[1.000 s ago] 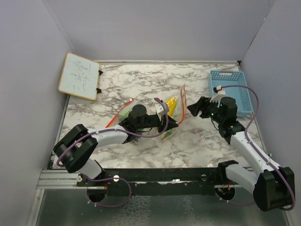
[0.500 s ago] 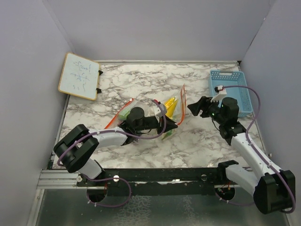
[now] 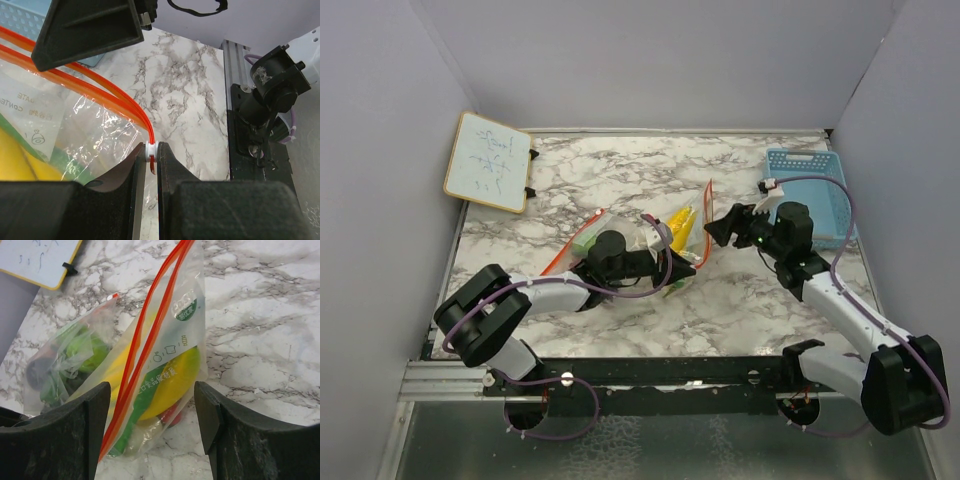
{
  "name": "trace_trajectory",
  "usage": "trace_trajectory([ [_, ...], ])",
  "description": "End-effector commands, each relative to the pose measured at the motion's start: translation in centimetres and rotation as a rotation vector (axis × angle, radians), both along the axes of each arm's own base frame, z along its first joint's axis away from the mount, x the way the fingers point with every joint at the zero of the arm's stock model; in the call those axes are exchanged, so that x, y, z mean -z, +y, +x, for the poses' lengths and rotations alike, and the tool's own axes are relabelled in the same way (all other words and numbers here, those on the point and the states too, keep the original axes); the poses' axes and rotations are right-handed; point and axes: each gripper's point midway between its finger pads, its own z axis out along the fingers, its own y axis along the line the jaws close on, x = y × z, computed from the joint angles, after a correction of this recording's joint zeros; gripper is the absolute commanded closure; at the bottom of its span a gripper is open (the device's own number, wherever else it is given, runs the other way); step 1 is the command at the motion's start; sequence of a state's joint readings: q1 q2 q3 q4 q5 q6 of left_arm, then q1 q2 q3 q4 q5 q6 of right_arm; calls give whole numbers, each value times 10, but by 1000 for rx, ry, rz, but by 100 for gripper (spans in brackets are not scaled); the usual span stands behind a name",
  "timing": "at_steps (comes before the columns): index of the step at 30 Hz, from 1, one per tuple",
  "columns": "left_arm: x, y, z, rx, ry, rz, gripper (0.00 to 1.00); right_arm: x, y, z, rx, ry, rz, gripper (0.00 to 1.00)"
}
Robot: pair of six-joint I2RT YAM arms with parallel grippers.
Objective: Open the zip-top bag and remove the fake food
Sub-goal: Open the zipper of the food storage bag at the center of the board.
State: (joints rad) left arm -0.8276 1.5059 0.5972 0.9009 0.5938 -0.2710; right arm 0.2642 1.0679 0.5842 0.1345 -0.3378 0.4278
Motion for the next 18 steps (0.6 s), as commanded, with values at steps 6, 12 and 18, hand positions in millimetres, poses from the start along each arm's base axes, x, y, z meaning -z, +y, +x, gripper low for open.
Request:
trace_trajectory([
  [6, -6, 3, -6, -2, -26, -27, 100, 10, -2, 9, 42, -18, -57, 32],
  [12, -1, 5, -5, -12, -28, -11, 100, -11, -9, 10, 76, -58, -81, 31],
  [18, 0, 6, -7, -13, -25, -13, 100, -7, -13, 10, 93, -43, -95, 32],
])
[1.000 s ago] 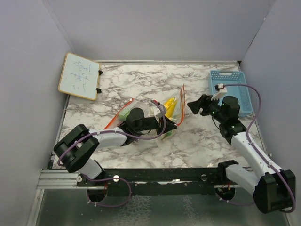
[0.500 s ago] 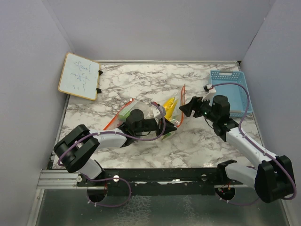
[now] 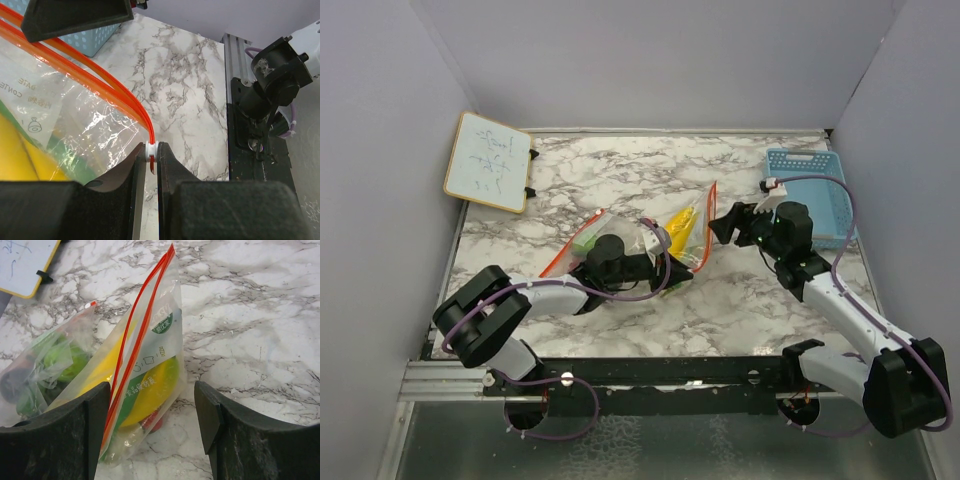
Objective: Open the zip-top bag and remove the fake food
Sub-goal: Open the zipper of the food storage bag at the center of the board.
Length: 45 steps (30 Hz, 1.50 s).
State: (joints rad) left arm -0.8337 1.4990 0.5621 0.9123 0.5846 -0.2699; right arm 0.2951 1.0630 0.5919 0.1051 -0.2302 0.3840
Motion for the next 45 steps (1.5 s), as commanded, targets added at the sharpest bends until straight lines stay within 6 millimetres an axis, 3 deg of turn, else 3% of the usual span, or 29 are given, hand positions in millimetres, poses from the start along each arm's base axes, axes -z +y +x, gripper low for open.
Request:
trace_trajectory([
  [1, -9, 2, -1, -13, -38, -23, 100, -10, -5, 4, 29, -26, -19, 32],
  [10, -11, 4, -1, -18, -47, -19, 100, -1, -3, 4, 25, -14, -11, 32],
  [26, -12, 5, 0, -27, -54, -17, 100, -17, -3, -4, 15, -56, 11, 32],
  [45, -17, 7, -1, -30, -62, -26, 100, 9, -8, 3, 48, 6, -33, 32],
])
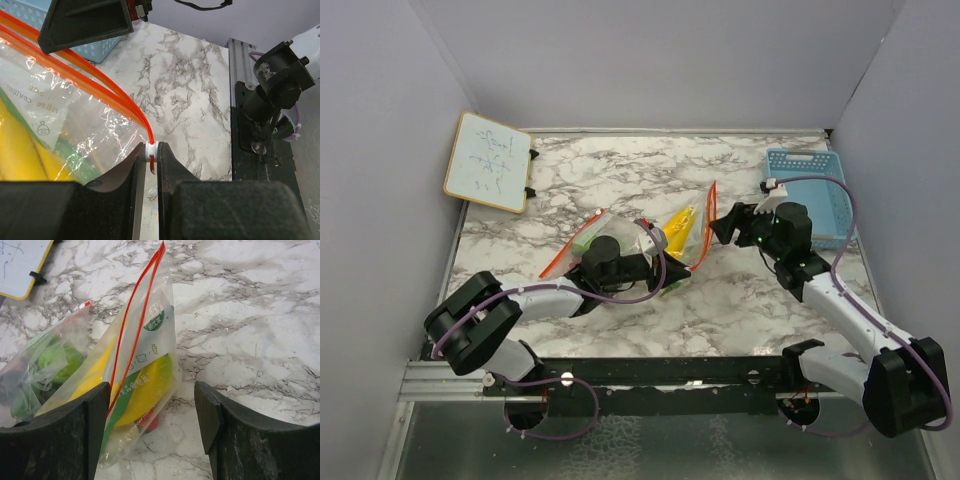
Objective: Open the zip-top bag and remove the fake food
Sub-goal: Open the zipper of the food storage bag at the center of the board.
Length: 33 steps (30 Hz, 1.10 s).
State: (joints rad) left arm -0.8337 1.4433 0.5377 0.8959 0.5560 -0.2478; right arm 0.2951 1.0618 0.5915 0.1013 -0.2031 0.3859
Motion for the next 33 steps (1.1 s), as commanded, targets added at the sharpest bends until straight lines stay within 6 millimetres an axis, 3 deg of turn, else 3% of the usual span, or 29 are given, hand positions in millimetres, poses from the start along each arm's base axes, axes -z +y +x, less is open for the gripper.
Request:
trace_trajectory([
  [1, -10, 0, -1, -1, -28, -19, 100, 9, -4, 2, 19, 5, -24, 32],
  [6, -9, -1, 0, -5, -22, -20, 100, 25, 5, 1, -20, 56, -10, 32],
  [10, -9, -1, 2, -14, -21, -20, 100, 27, 12, 1, -45, 67, 19, 34],
  [19, -2, -1, 3, -20, -20, 0, 100, -12, -4, 6, 57, 12, 18, 35],
  [24, 1, -2, 4, -18, -14, 3, 100, -37, -2, 1, 43, -54, 62, 52],
  [29, 0, -2, 4, -20, -18, 2, 100, -46, 6, 6, 14, -64, 81, 90],
  [31, 0, -2, 4, -19, -17, 1, 100, -48, 9, 10, 2, -61, 89, 98],
  [33, 0, -2, 3, -19, -16, 1, 100, -49, 13, 12, -13, -64, 100, 98],
])
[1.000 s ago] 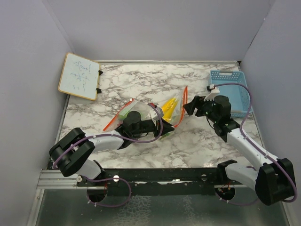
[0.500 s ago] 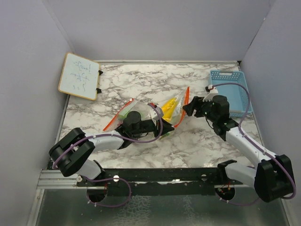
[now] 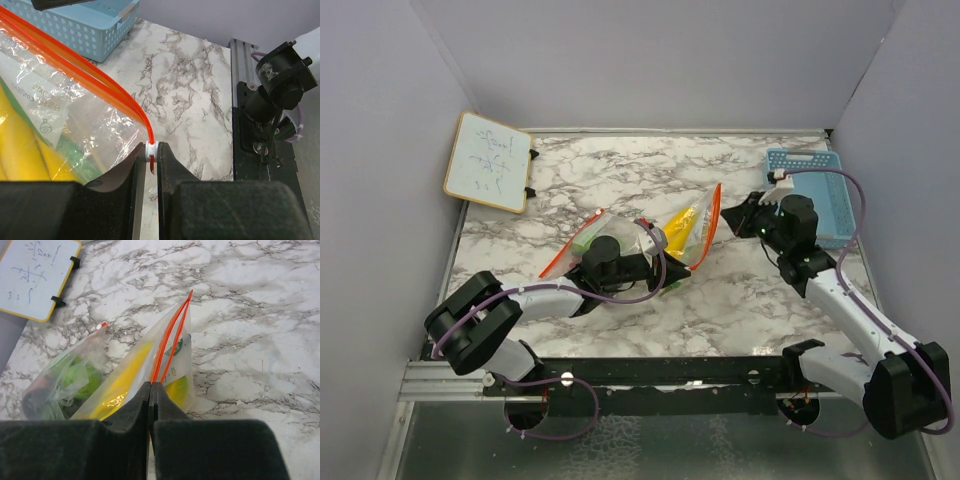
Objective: Open the zip-top bag and remove the fake food
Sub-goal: Open the zipper of the food storage bag at the center of the board.
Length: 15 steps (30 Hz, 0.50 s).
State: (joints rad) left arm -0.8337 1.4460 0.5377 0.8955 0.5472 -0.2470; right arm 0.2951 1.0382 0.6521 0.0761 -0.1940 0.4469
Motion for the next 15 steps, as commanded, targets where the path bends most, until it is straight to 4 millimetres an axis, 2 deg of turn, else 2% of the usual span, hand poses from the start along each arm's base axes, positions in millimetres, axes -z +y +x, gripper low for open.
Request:
trace_trajectory([
  [1, -1, -1, 2, -11, -19, -1, 100, -19, 13, 9, -45, -40, 39, 98],
  [5, -1, -1, 2, -12, -20, 0, 100, -19, 19, 15, -68, -41, 53, 98],
  [8, -2, -1, 1, -11, -21, -1, 100, -12, 23, 18, -79, -18, 53, 98],
  [15, -1, 0, 1, -14, -21, 1, 100, 6, 16, 18, -45, 10, 32, 98],
])
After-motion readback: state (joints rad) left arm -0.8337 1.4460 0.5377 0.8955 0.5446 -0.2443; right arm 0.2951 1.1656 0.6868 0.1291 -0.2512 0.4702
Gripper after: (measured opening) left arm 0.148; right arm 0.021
